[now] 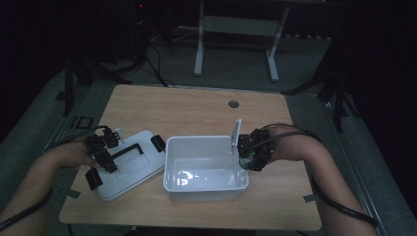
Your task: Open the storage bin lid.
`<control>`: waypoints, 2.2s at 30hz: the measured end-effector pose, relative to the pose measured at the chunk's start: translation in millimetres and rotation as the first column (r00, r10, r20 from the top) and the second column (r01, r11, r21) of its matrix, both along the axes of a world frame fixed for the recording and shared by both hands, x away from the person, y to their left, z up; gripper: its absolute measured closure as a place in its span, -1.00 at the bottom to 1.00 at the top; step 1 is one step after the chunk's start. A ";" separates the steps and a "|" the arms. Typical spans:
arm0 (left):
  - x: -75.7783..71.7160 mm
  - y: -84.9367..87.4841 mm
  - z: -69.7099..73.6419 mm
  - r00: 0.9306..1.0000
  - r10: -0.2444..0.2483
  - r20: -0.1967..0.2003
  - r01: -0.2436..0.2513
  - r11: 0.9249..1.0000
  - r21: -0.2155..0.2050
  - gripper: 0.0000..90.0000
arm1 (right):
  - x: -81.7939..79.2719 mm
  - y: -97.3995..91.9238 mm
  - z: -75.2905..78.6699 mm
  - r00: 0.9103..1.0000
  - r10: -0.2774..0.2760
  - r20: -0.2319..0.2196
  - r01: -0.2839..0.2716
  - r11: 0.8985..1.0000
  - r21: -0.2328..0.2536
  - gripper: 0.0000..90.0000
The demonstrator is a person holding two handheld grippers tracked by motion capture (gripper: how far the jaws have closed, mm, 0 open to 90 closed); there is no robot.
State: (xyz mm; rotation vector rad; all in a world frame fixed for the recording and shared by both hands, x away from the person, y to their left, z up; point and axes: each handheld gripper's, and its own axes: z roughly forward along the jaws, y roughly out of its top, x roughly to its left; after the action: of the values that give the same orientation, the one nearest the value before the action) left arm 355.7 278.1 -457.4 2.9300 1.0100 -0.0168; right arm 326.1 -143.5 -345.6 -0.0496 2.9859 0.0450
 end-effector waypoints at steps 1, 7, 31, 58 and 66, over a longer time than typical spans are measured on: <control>0.2 -0.1 0.0 1.000 -0.001 -0.001 0.001 1.000 -0.006 -0.23 | 0.0 2.8 -1.8 1.000 0.002 -0.004 -0.002 1.000 -0.001 0.11; -0.1 0.1 -0.9 1.000 0.000 -0.001 0.000 1.000 -0.004 -0.23 | 0.7 15.6 -17.7 0.999 0.016 -0.031 -0.017 1.000 -0.015 0.11; -1.3 2.6 -5.1 1.000 0.006 -0.007 -0.006 1.000 0.000 -0.23 | 5.8 45.0 -84.7 0.996 0.006 -0.091 -0.011 0.998 -0.063 0.11; -2.6 8.8 -0.9 1.000 0.019 0.001 -0.019 1.000 -0.003 -0.23 | 12.5 75.1 -135.9 0.993 0.001 -0.114 -0.020 0.986 -0.168 0.11; -2.6 8.6 -1.8 1.000 0.013 0.000 -0.013 1.000 -0.005 -0.23 | 15.2 76.7 -145.7 0.992 -0.018 -0.125 -0.006 0.982 -0.188 0.11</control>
State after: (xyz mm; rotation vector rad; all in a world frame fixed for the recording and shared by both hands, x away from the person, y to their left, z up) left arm 353.1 286.7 -459.3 2.9191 1.0282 -0.0187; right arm 341.3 -66.7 -491.3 -0.0619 3.1064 -0.2445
